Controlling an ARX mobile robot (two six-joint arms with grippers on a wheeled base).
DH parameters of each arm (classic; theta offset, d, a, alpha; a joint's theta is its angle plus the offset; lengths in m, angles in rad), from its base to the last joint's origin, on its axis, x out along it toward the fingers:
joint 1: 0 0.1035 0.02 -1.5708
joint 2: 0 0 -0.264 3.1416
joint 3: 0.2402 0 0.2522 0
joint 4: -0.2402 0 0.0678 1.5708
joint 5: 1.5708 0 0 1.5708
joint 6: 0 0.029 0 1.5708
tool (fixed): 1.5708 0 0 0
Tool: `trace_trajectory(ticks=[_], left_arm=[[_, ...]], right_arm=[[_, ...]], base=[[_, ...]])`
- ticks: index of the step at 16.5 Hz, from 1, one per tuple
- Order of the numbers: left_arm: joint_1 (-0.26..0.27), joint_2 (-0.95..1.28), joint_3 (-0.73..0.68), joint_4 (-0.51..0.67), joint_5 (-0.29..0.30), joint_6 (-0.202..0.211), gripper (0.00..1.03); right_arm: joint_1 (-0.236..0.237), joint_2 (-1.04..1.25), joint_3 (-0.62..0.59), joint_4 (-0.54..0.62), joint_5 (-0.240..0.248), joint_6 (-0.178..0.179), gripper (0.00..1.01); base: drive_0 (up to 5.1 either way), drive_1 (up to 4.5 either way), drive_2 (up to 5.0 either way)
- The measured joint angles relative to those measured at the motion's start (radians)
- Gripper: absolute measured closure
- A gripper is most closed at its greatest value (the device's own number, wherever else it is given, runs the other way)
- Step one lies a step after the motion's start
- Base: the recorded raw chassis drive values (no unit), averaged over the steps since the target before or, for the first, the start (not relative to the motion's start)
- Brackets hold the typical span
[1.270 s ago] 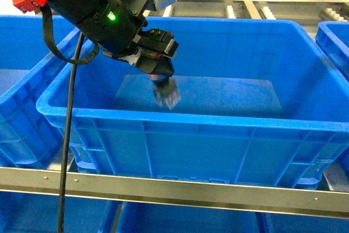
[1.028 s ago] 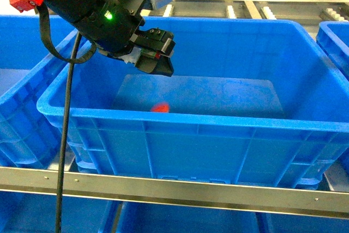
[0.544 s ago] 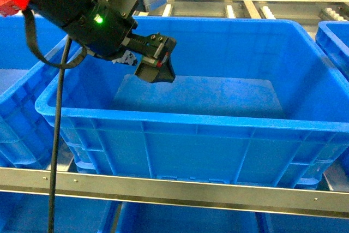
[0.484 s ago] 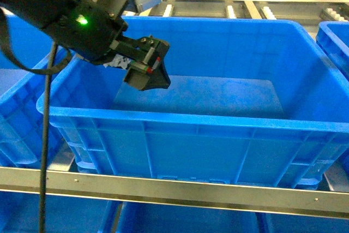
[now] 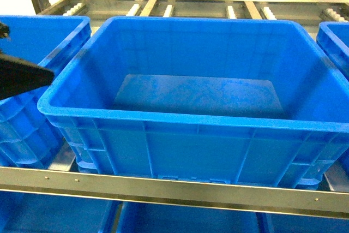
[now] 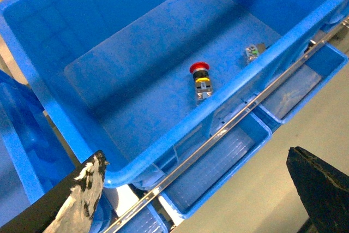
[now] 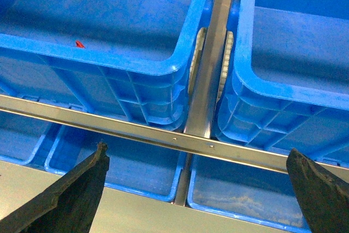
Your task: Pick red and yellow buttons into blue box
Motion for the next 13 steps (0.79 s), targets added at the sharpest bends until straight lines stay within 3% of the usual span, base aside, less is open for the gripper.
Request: trace_trajectory(ticks=[4,8,13], left_arm=[[0.047,-0.231,-0.180,-0.014,-0.010,-0.016,0.05],[0.156,-0.285,-0.234,0.010,0.009,-0.049,0.05],[0.151,-0.303,-0.241,0.043,-0.010,-0.057,0.05]], right_arm=[[0.000,0.000,0.000,0.000,0.000,0.000,0.03],[0.000,0.000,0.000,0.000,0.000,0.000,0.03],[0.000,0.000,0.000,0.000,0.000,0.000,0.03]], base=[[0.0,0.00,0.0],[0.0,0.00,0.0],[0.0,0.00,0.0]])
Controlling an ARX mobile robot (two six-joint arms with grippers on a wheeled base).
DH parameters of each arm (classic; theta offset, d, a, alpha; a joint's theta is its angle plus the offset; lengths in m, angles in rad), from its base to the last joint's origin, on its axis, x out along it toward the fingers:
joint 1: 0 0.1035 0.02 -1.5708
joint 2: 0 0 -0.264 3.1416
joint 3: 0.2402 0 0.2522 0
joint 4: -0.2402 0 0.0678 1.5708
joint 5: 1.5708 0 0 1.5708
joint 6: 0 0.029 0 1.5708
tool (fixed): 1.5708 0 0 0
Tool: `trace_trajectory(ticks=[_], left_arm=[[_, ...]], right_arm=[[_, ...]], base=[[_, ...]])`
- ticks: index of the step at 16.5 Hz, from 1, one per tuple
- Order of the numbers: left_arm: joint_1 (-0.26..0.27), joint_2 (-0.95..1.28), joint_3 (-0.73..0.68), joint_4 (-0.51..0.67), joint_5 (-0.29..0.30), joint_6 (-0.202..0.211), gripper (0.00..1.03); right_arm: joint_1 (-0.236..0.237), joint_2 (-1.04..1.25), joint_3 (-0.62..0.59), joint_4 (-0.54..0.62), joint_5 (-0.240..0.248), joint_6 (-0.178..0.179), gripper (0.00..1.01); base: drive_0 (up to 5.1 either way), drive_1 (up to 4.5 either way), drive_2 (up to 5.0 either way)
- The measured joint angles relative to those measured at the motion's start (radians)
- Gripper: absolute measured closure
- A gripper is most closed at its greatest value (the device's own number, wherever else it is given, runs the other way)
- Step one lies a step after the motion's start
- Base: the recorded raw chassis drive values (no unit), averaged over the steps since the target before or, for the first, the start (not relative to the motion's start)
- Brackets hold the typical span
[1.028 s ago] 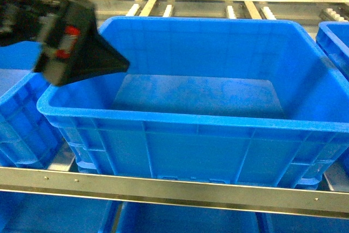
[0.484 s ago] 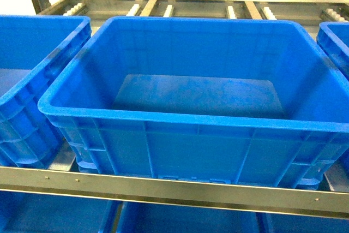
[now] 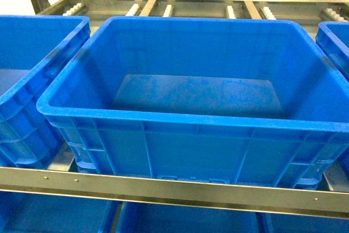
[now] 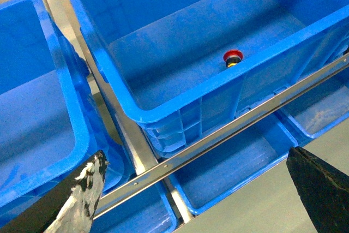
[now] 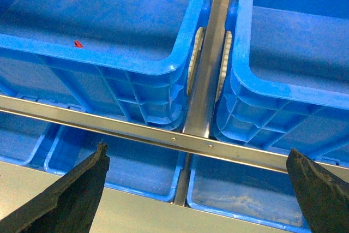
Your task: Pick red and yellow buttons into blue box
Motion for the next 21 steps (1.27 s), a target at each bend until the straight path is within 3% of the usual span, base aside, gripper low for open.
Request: trace_trajectory(ticks=[1,2,3,4,5,6,7,8,10,11,12,21], left_arm=[[0.000,0.000,0.000,0.000,0.000,0.000,0.05],[-0.002,-0.002,-0.004,0.022,-0.009,-0.004,0.05],[-0.058,-0.056,-0.119,0.313,-0.209,-0.113,0.17],[-0.070,-0.105,-0.220,0.472,-0.336,-0.218,0.27],[-0.070,-0.125,-0.271,0.558,-0.409,-0.284,0.37],[-0.066,-0.141,-0.288,0.603,-0.442,-0.338,0.46],[-0.063,-0.159,-0.294,0.611,-0.452,-0.364,0.55],[-0.064,-0.179,-0.305,0.611,-0.449,-0.379,0.62],[-0.068,-0.232,-0.354,0.589,-0.449,-0.398,0.86],[-0.068,-0.250,-0.364,0.582,-0.449,-0.405,0.95],[-0.068,-0.268,-0.373,0.572,-0.449,-0.415,1.01],[-0.068,-0.453,-0.448,0.491,-0.449,-0.414,1.01]], right_arm=[[0.000,0.000,0.000,0.000,0.000,0.000,0.03],[0.015,-0.001,-0.038,0.140,0.039,0.021,0.07],[0.061,-0.031,-0.122,0.349,0.145,0.062,0.17],[0.126,-0.067,-0.194,0.473,0.229,0.087,0.28],[0.143,-0.091,-0.216,0.524,0.247,0.097,0.39],[0.142,-0.114,-0.215,0.526,0.257,0.104,0.47],[0.141,-0.144,-0.216,0.509,0.264,0.109,0.56],[0.140,-0.161,-0.216,0.496,0.264,0.113,0.63],[0.140,-0.216,-0.234,0.455,0.264,0.113,0.87],[0.140,-0.218,-0.259,0.494,0.264,0.114,0.97],[0.140,-0.235,-0.259,0.462,0.264,0.116,0.99],[0.140,-0.436,-0.259,0.270,0.265,0.116,0.99]], base=[[0.0,0.00,0.0],[0.0,0.00,0.0],[0.0,0.00,0.0],[0.0,0.00,0.0],[0.0,0.00,0.0],[0.0,0.00,0.0],[0.0,0.00,0.0],[0.0,0.00,0.0],[0.0,0.00,0.0],[0.0,0.00,0.0],[0.0,0.00,0.0],[0.0,0.00,0.0]])
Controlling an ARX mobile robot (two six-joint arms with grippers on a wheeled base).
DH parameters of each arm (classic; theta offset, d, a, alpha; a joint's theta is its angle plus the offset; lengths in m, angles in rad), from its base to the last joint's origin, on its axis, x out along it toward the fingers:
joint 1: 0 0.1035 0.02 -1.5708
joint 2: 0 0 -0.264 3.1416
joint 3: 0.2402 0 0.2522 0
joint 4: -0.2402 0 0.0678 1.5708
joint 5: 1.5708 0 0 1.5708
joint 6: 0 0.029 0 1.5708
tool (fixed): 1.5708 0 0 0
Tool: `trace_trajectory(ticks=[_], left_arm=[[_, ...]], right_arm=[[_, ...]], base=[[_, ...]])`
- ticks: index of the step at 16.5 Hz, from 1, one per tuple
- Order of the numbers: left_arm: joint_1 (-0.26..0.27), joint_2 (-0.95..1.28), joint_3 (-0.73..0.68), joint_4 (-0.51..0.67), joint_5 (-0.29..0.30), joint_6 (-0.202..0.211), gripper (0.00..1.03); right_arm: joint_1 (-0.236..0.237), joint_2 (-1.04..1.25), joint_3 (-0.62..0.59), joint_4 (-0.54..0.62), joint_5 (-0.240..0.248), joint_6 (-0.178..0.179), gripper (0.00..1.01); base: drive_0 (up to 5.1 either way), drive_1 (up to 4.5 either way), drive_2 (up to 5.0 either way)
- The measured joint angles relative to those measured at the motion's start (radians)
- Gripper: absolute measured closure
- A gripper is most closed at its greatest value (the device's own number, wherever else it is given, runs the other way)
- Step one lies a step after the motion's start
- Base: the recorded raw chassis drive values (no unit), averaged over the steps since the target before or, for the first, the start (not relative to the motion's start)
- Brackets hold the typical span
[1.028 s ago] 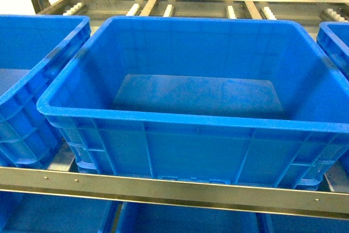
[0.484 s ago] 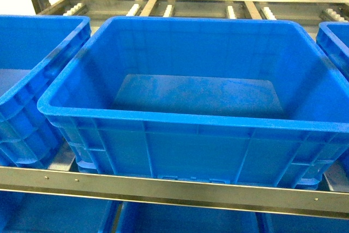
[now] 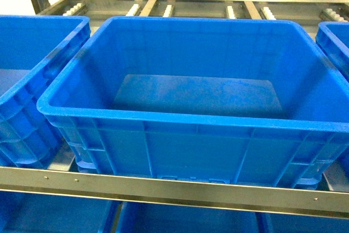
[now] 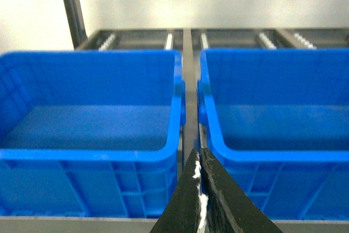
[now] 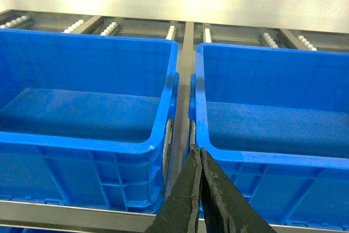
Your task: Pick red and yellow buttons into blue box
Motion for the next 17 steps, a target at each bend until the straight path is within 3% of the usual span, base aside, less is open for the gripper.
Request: trace_trajectory(ticks=[4,6,9,11,17], left_arm=[[0.000,-0.060,-0.011,-0.054,0.000,0.000,1.01],[0.000,-0.089,-0.011,-0.085,-0.001,0.000,1.01],[0.000,-0.123,-0.011,-0.116,0.000,0.000,1.01],[0.000,-0.241,-0.011,-0.296,0.001,-0.001,1.01],[0.000,-0.283,-0.011,-0.295,0.000,-0.001,1.01]], right_arm=[[0.000,-0.046,0.000,-0.045,0.000,0.000,0.99],[0.000,-0.167,0.001,-0.218,0.000,0.000,0.99],[0.000,-0.220,0.000,-0.233,0.000,0.000,0.99],[0.000,-0.220,0.000,-0.225,0.000,0.000,0.99],[0.000,-0.220,0.000,-0.227,0.000,0.000,0.99]], base=[[0.0,0.00,0.0],[0.0,0.00,0.0],[0.0,0.00,0.0],[0.0,0.00,0.0],[0.0,0.00,0.0]])
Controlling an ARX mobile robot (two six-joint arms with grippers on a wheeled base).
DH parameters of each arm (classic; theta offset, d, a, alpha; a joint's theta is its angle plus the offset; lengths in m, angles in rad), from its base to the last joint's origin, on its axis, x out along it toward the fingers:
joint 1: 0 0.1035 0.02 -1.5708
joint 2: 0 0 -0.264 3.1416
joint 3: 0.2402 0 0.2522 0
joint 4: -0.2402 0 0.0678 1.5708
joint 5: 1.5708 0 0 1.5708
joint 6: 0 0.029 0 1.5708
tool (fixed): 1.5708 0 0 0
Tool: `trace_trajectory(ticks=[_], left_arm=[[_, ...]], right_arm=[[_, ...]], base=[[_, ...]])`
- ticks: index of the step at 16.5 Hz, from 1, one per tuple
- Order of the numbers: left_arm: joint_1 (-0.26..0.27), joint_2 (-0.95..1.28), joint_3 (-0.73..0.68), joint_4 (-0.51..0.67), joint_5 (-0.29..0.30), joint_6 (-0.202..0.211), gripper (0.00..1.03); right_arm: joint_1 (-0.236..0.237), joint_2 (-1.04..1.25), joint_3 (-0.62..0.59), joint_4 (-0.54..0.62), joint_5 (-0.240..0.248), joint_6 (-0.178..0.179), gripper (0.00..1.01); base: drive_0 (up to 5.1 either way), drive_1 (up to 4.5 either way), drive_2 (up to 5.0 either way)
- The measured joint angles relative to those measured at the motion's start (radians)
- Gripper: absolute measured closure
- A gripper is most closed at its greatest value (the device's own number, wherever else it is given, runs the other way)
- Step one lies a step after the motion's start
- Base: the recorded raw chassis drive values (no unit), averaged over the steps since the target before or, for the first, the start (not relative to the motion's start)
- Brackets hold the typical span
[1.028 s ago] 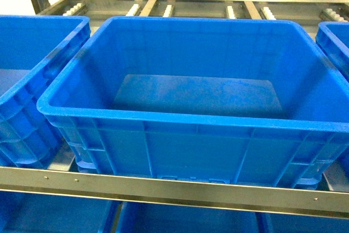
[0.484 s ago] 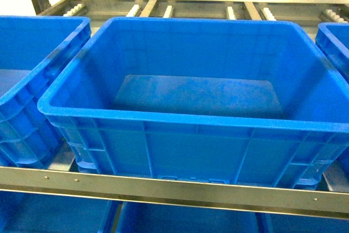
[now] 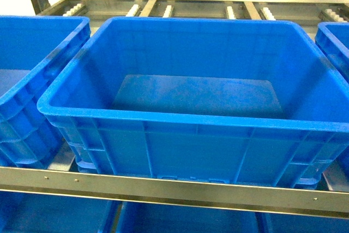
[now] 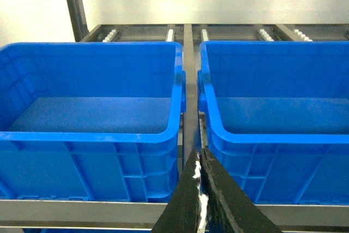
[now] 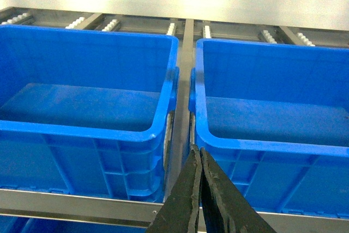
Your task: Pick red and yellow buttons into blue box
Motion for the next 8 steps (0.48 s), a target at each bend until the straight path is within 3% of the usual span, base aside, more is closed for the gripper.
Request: trace_trajectory(ticks=[3,4,8], left_arm=[[0.000,0.000,0.000,0.000,0.000,0.000,1.01],[0.000,0.000,0.000,0.000,0.000,-0.001,0.72],[0.000,0.000,0.000,0.000,0.000,-0.001,0.26]], right_arm=[[0.000,0.000,0.000,0.000,0.000,0.000,0.99],[0.000,0.000,0.000,0.000,0.000,0.000,0.75],[0.000,0.000,0.000,0.000,0.000,0.000,0.29]], base=[[0.0,0.00,0.0],[0.0,0.00,0.0],[0.0,0.00,0.0]])
